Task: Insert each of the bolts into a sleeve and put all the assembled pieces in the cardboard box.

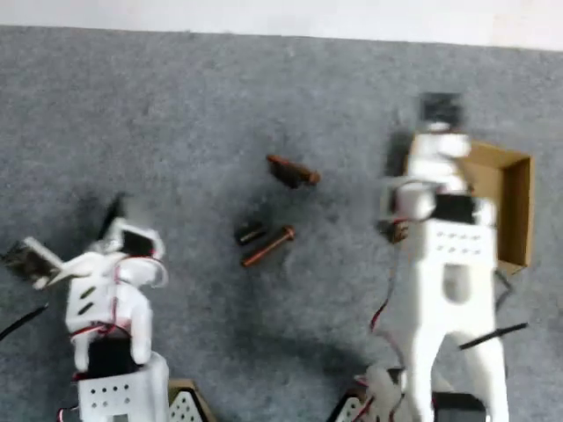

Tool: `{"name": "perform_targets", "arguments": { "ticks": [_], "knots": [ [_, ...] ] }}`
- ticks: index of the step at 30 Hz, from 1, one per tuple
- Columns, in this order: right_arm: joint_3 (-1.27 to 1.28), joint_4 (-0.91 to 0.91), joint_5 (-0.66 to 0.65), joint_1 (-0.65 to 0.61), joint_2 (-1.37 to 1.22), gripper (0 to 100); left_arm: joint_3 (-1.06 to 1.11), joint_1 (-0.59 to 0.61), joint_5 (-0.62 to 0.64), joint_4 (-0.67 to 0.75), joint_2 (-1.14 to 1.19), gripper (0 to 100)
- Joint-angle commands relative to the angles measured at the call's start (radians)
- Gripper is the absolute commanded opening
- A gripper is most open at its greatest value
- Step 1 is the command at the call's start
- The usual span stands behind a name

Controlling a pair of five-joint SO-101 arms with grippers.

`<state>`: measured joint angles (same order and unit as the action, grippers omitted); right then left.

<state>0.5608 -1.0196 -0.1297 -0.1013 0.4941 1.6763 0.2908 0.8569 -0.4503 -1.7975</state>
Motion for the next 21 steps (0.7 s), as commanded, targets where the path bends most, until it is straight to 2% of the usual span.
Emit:
{"name": "perform_targets", "arguments": {
  "ticks": [1,6,10,14,21],
  "knots": [
    [0.056,0.036,0.003,-0.245,0.064,24.1,0.015,0.058,0.002,0.032,-0.01,1],
    [0.101,0.16,-0.015,-0.473,0.062,23.8,0.015,0.059,0.002,0.032,-0.01,1],
    [0.097,0.176,-0.227,-0.61,0.054,23.8,0.015,0.059,0.002,0.032,-0.01,1],
    [0.065,0.176,-0.308,-0.644,-0.07,23.8,0.016,0.054,0.0,0.032,-0.01,1],
    [-0.208,0.071,-0.476,-0.651,-0.437,23.8,0.016,0.053,0.0,0.032,-0.01,1]
  ]
}}
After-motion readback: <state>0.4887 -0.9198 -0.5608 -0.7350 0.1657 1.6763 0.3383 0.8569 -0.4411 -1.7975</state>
